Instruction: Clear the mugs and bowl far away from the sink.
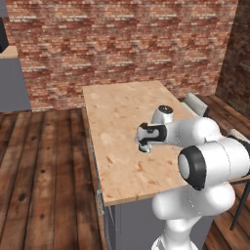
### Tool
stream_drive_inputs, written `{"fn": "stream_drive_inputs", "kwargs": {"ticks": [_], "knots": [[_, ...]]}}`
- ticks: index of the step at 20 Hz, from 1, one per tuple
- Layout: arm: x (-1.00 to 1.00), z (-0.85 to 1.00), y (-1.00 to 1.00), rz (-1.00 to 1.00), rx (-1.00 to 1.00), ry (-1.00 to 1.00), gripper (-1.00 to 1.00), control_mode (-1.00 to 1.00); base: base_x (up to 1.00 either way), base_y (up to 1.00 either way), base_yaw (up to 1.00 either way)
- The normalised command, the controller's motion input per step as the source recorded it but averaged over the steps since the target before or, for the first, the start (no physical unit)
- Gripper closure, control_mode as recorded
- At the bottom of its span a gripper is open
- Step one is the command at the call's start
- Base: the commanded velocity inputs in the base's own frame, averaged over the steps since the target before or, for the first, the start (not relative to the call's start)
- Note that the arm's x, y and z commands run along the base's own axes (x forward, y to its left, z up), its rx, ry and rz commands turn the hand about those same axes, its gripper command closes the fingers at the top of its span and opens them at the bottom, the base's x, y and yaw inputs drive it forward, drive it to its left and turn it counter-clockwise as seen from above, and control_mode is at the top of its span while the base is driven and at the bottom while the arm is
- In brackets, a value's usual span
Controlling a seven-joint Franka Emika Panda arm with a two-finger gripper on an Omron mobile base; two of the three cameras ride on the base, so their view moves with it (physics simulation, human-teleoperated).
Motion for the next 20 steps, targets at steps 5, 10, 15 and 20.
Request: {"fn": "stream_drive_inputs", "kwargs": {"ticks": [5, 10, 15, 20], "knots": [[-0.44, 0.99, -0.23, 0.00, 0.05, -0.01, -1.00, -1.00, 0.00, 0.00, 0.00], [-0.39, 1.00, -0.07, 0.00, 0.00, 0.02, -1.00, -1.00, 0.00, 0.00, 0.00], [-0.90, 1.00, 0.00, 0.00, -0.08, -0.13, -1.00, -1.00, 0.00, 0.00, 0.00], [-0.96, 0.97, 0.00, 0.00, -0.08, -0.27, -1.00, -1.00, 0.00, 0.00, 0.00]]}}
